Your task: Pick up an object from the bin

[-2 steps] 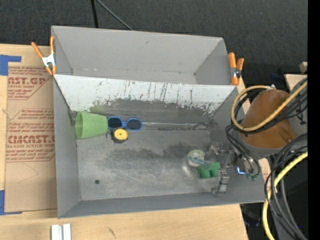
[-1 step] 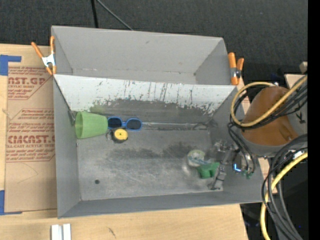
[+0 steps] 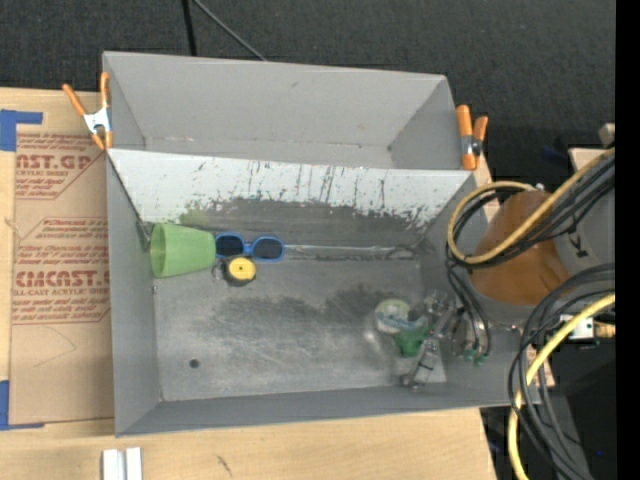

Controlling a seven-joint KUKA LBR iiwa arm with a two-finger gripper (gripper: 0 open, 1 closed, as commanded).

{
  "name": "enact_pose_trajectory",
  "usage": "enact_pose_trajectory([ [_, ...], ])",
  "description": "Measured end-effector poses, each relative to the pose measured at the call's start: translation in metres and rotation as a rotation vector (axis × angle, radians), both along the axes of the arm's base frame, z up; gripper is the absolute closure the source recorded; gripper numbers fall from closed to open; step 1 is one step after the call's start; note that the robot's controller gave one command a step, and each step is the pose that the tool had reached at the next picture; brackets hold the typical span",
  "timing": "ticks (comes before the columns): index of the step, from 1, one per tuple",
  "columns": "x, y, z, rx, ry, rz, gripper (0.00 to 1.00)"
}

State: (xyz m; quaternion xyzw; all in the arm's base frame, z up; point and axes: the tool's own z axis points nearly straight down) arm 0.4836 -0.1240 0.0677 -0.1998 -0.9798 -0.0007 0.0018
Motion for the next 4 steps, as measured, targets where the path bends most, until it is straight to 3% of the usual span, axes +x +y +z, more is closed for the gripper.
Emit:
enact_pose_trajectory([
  [1, 0.0, 0.0, 0.0, 0.0, 0.001, 0.0, 0.0],
  [2, 0.0, 0.0, 0.0, -0.001, 0.001, 0.001, 1.0],
  [4, 0.002, 0.001, 0.084, -0.002, -0.007, 0.003, 1.0],
])
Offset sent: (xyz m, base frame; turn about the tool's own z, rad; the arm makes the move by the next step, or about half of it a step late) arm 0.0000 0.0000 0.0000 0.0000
